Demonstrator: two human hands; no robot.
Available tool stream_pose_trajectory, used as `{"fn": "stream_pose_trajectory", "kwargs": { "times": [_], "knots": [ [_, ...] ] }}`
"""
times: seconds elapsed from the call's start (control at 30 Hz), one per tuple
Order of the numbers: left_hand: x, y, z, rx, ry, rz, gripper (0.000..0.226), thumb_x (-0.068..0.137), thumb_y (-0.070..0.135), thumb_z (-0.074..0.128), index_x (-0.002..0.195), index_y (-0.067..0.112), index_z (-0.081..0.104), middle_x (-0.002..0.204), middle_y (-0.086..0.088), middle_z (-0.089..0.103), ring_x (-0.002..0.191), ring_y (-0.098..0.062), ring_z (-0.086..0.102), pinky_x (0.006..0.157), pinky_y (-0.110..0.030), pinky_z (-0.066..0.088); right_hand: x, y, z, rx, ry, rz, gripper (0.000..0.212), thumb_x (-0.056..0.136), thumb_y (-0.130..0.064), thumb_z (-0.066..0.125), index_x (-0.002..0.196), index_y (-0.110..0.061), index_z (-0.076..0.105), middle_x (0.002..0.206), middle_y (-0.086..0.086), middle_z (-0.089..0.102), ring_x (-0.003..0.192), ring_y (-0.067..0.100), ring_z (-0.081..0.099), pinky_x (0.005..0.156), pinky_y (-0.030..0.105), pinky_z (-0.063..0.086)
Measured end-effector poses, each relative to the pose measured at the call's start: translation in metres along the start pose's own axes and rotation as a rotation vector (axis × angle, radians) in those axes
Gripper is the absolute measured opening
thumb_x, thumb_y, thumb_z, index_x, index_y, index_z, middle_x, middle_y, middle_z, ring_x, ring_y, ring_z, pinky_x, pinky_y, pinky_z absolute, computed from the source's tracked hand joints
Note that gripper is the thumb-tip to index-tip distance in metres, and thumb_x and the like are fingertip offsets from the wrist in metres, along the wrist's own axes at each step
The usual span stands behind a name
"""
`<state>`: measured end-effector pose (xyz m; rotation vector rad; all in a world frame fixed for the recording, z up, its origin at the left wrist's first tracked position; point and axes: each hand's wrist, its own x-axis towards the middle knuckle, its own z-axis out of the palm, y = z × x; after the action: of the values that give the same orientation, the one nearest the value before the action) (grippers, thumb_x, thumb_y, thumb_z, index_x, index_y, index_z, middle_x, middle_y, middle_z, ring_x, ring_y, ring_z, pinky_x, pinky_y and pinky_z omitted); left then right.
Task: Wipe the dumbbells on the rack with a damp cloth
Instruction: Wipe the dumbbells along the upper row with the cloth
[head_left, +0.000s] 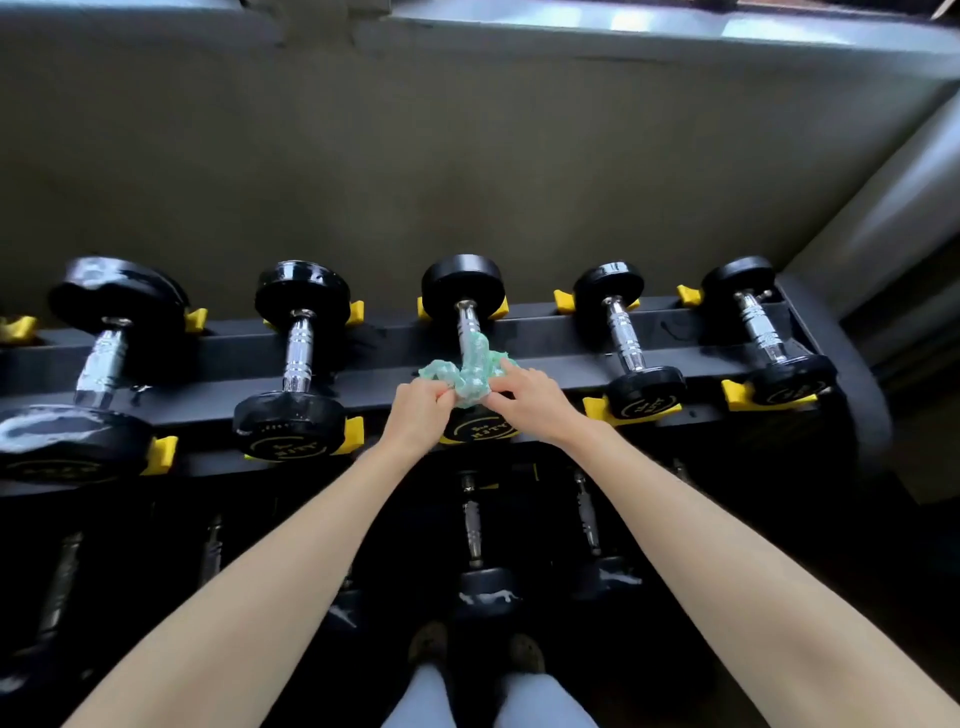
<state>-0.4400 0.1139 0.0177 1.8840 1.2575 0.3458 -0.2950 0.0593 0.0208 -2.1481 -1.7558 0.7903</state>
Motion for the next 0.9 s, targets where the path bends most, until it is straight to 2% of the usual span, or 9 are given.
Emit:
{"fn": "stream_pose_trajectory", "kwargs": {
  "times": [0.17, 0.33, 0.47, 0.5, 0.57, 0.67, 0.77, 0.83, 0.9],
  "knots": [
    [-0.025, -0.007, 0.027, -0.055, 0.101, 0.116, 0.025, 0.093, 0.007, 0.053, 0.069, 0.007, 0.061, 0.058, 0.011, 0.048, 0.056, -0.007, 0.041, 0.056, -0.016, 0.031, -0.016, 0.018, 0.008, 0.032, 0.056, -0.081, 0.027, 0.097, -0.025, 0.047, 0.088, -0.013, 0.070, 0.143, 0.007, 0.039, 0.107, 0.023, 0.038, 0.076, 0.024, 0.021],
    [-0.033, -0.011, 0.043, 0.106, 0.161, 0.163, 0.021, 0.093, 0.009, 0.053, 0.085, -0.002, 0.069, 0.097, -0.008, 0.066, 0.081, -0.026, 0.060, 0.063, -0.020, 0.028, -0.022, 0.035, 0.015, -0.010, -0.001, -0.095, 0.030, 0.097, -0.022, 0.046, 0.091, -0.008, 0.071, 0.157, 0.006, 0.021, 0.135, 0.027, 0.029, 0.097, 0.032, 0.031],
    [-0.045, 0.002, 0.050, 0.252, 0.156, 0.122, 0.025, 0.095, 0.016, 0.048, 0.087, 0.002, 0.067, 0.095, -0.012, 0.066, 0.086, -0.032, 0.059, 0.068, -0.033, 0.039, -0.035, 0.046, 0.016, 0.114, 0.058, -0.142, 0.030, 0.093, -0.014, 0.050, 0.073, -0.002, 0.070, 0.137, 0.006, 0.051, 0.117, 0.023, 0.047, 0.091, 0.033, 0.040],
    [-0.048, 0.009, 0.053, 0.307, 0.143, 0.111, 0.026, 0.096, 0.019, 0.046, 0.090, 0.003, 0.066, 0.092, -0.014, 0.066, 0.086, -0.034, 0.059, 0.070, -0.037, 0.042, -0.039, 0.049, 0.013, 0.194, 0.072, -0.096, 0.031, 0.090, -0.009, 0.051, 0.061, -0.003, 0.062, 0.109, 0.009, 0.065, 0.097, 0.023, 0.053, 0.079, 0.034, 0.042],
    [-0.052, 0.028, 0.065, 0.386, 0.117, 0.096, 0.027, 0.097, 0.022, 0.043, 0.098, 0.005, 0.064, 0.091, -0.016, 0.067, 0.088, -0.036, 0.060, 0.072, -0.039, 0.044, -0.044, 0.056, 0.007, 0.451, 0.119, 0.050, 0.031, 0.084, -0.002, 0.051, 0.054, -0.008, 0.050, 0.061, 0.004, 0.050, 0.064, 0.017, 0.042, 0.059, 0.031, 0.032],
    [-0.048, 0.053, 0.089, 0.274, 0.046, 0.127, 0.027, 0.098, 0.018, 0.042, 0.111, 0.005, 0.062, 0.099, -0.019, 0.066, 0.094, -0.037, 0.060, 0.079, -0.041, 0.047, -0.052, 0.070, 0.004, 0.981, 0.243, 0.271, 0.023, 0.089, -0.003, 0.046, 0.073, -0.010, 0.061, 0.066, 0.001, 0.060, 0.061, 0.011, 0.055, 0.059, 0.027, 0.044],
    [-0.042, 0.070, 0.106, 0.106, -0.262, 0.155, 0.045, 0.095, 0.000, 0.034, 0.138, 0.011, 0.045, 0.131, -0.013, 0.054, 0.120, -0.028, 0.051, 0.101, -0.032, 0.040, -0.052, 0.088, 0.002, 1.550, 0.258, 0.484, 0.025, 0.100, -0.020, 0.039, 0.095, -0.012, 0.062, 0.077, 0.003, 0.071, 0.074, 0.018, 0.065, 0.069, 0.033, 0.051],
    [-0.039, 0.073, 0.106, 0.051, -0.390, 0.081, 0.062, 0.088, -0.010, 0.031, 0.144, 0.017, 0.037, 0.137, -0.009, 0.049, 0.126, -0.022, 0.046, 0.105, -0.026, 0.037, -0.046, 0.100, 0.001, 1.715, 0.220, 0.574, 0.032, 0.100, -0.027, 0.037, 0.091, -0.011, 0.063, 0.073, 0.006, 0.072, 0.073, 0.022, 0.066, 0.069, 0.037, 0.052],
    [-0.034, 0.068, 0.098, 0.037, -0.212, 0.058, 0.057, 0.081, -0.010, 0.036, 0.128, 0.013, 0.058, 0.117, -0.011, 0.063, 0.112, -0.025, 0.057, 0.097, -0.028, 0.044, -0.037, 0.105, 0.006, 1.671, 0.209, 0.649, 0.030, 0.100, -0.029, 0.037, 0.093, -0.012, 0.062, 0.080, 0.008, 0.070, 0.072, 0.024, 0.066, 0.068, 0.038, 0.052]
  ]
}}
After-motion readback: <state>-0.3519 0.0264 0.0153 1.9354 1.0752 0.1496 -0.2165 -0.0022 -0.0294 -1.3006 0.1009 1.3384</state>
